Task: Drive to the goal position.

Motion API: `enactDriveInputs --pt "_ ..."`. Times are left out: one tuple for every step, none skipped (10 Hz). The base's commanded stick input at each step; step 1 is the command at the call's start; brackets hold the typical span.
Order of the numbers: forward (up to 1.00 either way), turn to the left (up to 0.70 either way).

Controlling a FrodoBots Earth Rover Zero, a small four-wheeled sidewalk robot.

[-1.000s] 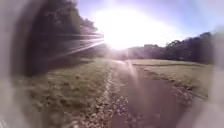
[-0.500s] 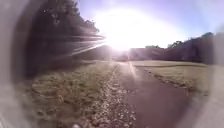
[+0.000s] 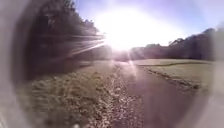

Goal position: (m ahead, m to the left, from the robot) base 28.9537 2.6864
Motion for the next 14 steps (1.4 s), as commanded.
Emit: enactDriveInputs --pt "0.00 -0.85" --pt "0.00 -0.85" --pt "0.00 -0.53" --pt "0.00 0.00" --pt "0.00 0.00" --pt "0.31 0.00" --pt "0.75 0.00" --pt "0.84 0.00" --pt "0.83 -0.04" --pt "0.84 -0.22" --pt "0.84 -0.31" --pt "0.84 -0.34" --pt "0.85 -0.34" --pt "0.85 -0.23"
